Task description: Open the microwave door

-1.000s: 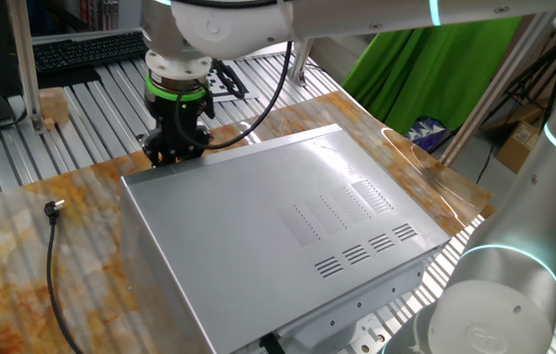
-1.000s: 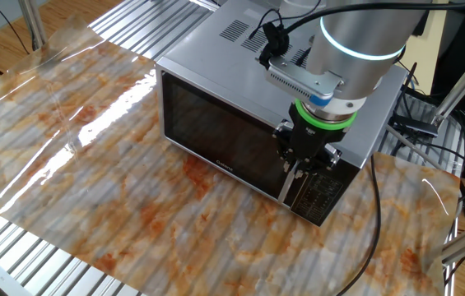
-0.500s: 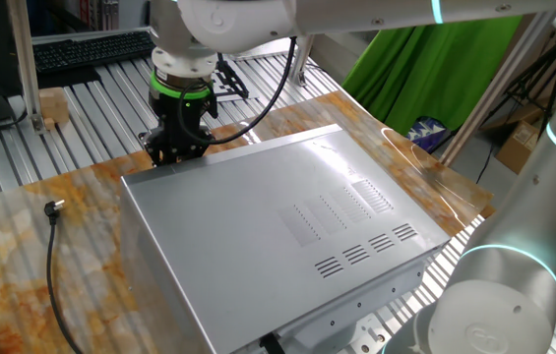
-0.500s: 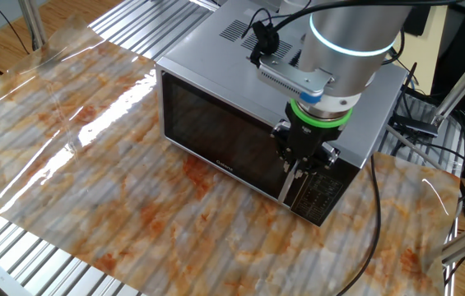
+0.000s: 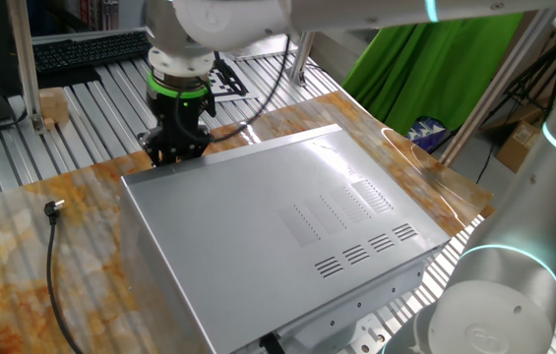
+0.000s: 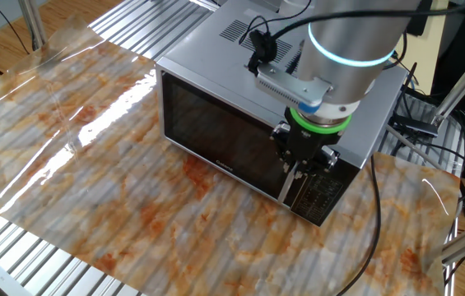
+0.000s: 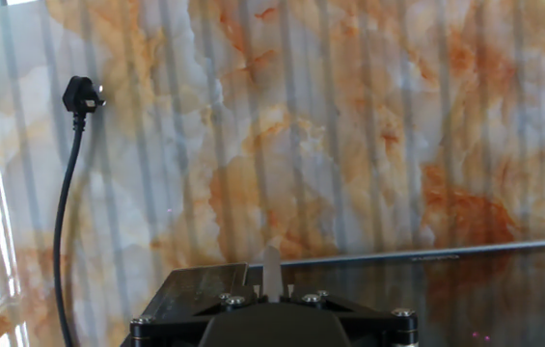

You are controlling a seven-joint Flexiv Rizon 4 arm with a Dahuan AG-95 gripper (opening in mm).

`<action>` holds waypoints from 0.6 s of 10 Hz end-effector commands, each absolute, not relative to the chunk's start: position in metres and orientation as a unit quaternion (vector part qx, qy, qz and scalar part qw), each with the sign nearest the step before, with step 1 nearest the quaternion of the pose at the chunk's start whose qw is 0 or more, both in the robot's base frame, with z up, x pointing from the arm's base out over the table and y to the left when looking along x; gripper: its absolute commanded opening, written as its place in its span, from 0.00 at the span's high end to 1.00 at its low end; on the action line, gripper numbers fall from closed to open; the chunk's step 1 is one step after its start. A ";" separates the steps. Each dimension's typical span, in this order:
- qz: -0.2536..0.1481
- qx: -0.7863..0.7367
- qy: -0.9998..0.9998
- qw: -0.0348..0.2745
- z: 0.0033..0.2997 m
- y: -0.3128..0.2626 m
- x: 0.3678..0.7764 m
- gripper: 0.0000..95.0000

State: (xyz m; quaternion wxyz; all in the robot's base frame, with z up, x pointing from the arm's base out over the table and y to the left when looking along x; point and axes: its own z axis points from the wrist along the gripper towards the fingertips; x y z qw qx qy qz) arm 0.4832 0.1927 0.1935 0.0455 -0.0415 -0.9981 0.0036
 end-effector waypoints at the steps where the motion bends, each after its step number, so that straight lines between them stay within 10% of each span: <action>1: 0.015 -0.038 -0.998 0.045 0.195 0.191 0.492 1.00; 6: 0.003 -0.054 -0.998 0.042 0.189 0.186 0.518 1.00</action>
